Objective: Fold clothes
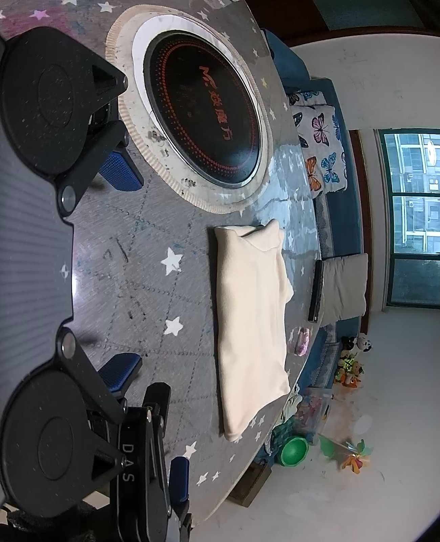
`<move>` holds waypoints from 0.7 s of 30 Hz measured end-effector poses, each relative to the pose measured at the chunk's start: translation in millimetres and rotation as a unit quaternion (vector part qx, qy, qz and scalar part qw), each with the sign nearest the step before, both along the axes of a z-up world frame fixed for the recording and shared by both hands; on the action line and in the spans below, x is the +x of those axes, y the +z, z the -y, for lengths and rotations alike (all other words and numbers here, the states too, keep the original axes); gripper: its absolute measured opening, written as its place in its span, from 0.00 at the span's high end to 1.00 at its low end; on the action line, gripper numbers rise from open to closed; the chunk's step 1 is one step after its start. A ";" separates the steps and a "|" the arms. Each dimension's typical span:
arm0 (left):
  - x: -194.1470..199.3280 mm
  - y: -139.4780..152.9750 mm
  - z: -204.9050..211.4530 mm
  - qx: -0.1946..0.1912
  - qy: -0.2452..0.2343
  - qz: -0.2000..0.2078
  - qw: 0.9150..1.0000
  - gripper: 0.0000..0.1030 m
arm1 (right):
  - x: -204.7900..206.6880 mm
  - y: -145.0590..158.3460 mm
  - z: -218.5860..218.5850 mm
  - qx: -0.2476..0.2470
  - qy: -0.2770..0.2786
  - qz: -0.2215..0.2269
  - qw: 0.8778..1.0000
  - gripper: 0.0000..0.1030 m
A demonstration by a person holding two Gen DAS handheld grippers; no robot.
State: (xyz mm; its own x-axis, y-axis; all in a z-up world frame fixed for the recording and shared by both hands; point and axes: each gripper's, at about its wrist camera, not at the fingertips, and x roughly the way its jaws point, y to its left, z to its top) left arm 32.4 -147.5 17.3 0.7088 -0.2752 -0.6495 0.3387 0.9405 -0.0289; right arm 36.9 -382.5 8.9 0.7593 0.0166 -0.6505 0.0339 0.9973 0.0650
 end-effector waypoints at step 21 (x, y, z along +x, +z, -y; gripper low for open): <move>18.0 3.3 0.6 0.006 0.002 0.003 1.000 0.00 | 18.0 -1.8 1.7 0.000 -0.003 -0.006 1.000 0.00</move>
